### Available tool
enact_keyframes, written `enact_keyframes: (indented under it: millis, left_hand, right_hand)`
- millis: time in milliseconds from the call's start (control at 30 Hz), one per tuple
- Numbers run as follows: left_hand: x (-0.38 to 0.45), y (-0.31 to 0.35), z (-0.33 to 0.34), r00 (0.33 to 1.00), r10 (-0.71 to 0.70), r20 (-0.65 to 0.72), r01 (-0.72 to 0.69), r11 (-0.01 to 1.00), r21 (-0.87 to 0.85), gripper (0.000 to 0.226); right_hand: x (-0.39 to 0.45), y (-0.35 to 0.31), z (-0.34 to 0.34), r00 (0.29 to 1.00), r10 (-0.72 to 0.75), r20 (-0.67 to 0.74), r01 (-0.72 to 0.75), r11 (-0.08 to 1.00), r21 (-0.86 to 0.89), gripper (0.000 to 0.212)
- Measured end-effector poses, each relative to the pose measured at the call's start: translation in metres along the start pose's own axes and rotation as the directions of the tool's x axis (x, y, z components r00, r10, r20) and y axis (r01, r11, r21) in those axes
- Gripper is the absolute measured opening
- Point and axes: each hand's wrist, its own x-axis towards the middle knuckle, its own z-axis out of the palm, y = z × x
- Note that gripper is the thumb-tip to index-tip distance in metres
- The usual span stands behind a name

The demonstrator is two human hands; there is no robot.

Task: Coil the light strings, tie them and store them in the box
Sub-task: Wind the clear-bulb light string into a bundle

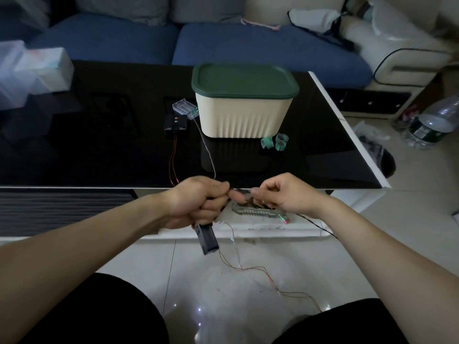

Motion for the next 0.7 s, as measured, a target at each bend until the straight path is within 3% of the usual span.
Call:
enact_keyframes:
  millis: [133,300,533,700]
  left_hand:
    - [0.003,0.006,-0.006,0.968,0.158,-0.193,-0.2,0.955,-0.219,0.038]
    - [0.004,0.011,-0.01,0.912,0.228,-0.342,-0.338,0.889,-0.308,0.04]
    - [-0.004,0.016,0.004,0.964,0.173,-0.204,-0.245,0.878,-0.412,0.046]
    - [-0.003,0.006,0.005,0.999,0.035,-0.028,-0.04,0.968,-0.248,0.057]
  right_hand:
    - [0.002,0.013,-0.004,0.992,0.128,0.011,-0.127,0.992,-0.024,0.039]
    - [0.001,0.003,0.012,0.99,0.106,0.089,-0.086,0.974,-0.21,0.037]
    - [-0.007,-0.037,0.057,0.952,0.01,0.307,0.11,0.923,-0.369,0.035]
    - [-0.015,-0.052,0.066,0.927,-0.138,0.349,0.247,0.925,-0.289,0.026]
